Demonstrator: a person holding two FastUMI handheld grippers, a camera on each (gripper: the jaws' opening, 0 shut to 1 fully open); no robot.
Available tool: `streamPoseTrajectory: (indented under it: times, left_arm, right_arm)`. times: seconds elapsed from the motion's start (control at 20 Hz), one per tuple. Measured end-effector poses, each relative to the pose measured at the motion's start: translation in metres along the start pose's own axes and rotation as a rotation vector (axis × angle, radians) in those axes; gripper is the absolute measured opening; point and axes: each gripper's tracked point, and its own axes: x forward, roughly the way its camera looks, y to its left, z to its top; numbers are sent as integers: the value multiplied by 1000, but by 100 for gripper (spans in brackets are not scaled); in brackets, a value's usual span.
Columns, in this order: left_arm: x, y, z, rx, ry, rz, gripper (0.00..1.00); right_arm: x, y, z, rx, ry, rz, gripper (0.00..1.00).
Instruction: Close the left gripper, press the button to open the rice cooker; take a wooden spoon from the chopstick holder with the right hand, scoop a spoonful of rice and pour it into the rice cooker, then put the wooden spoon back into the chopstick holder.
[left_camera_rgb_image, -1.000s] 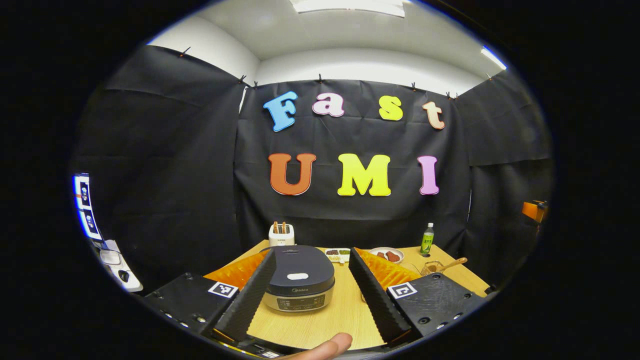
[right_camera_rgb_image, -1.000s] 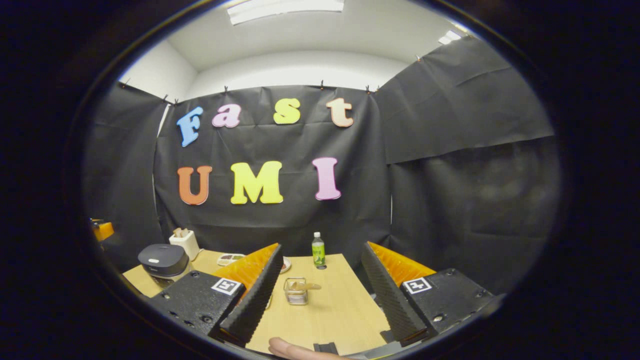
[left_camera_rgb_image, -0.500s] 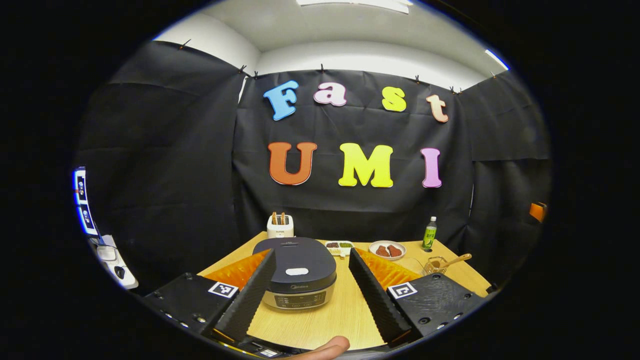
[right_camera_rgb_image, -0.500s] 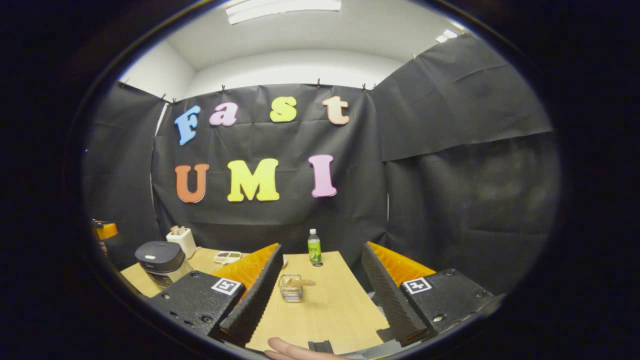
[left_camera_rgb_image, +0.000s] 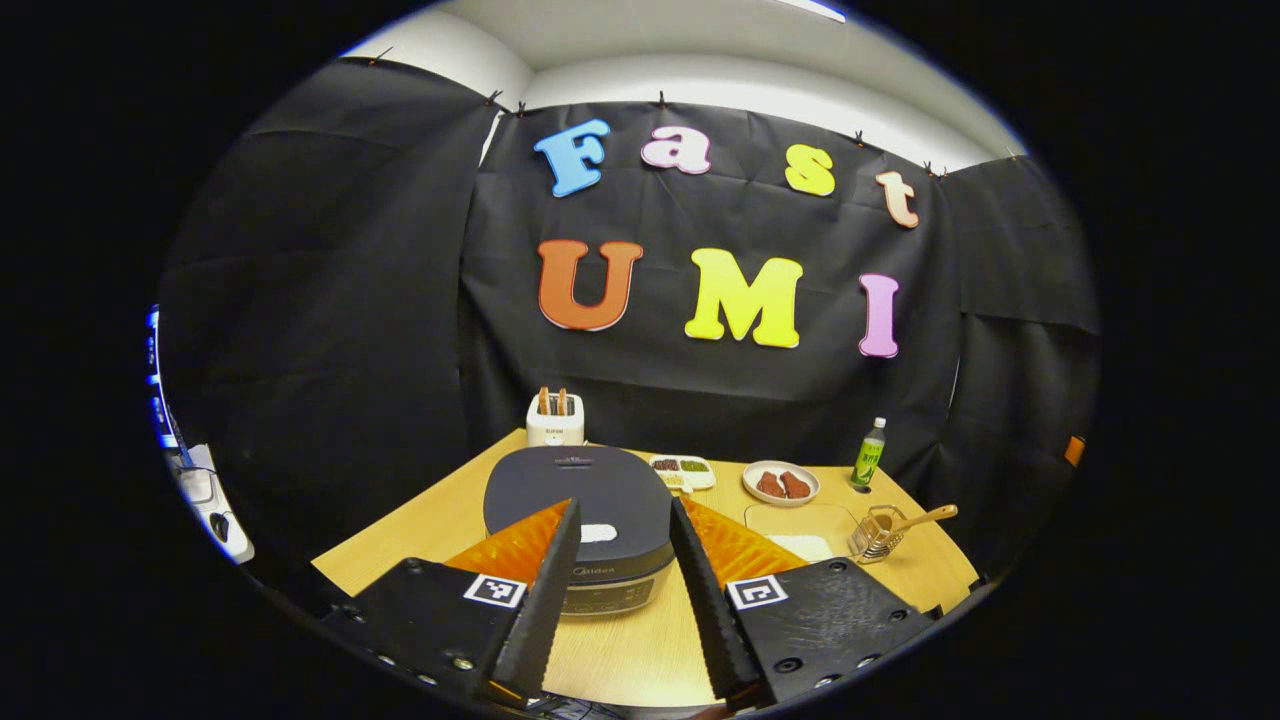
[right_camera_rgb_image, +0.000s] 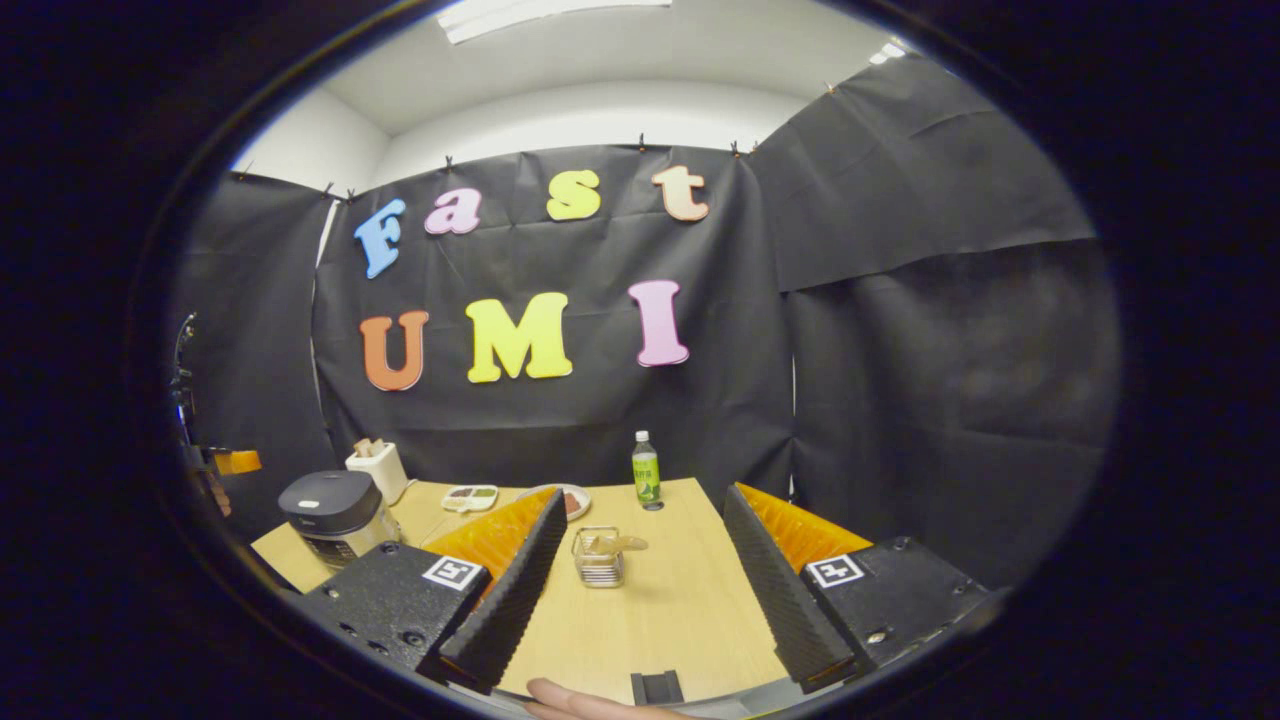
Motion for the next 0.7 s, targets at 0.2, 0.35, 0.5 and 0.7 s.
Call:
streamPoseTrajectory:
  times: [0.2,0.35,0.5,0.7]
  left_arm:
    - [32,7,-10,-6,51,31,18]
    - [55,7,-35,24,147,49,16]
    - [74,8,-53,83,210,73,16]
    - [99,22,-63,40,252,127,0]
  right_arm:
    - [2,5,-17,22,56,40,100]
    - [5,-1,-19,5,51,28,100]
    - [4,-6,-22,-8,46,20,100]
    - [3,-12,-27,-16,43,10,100]
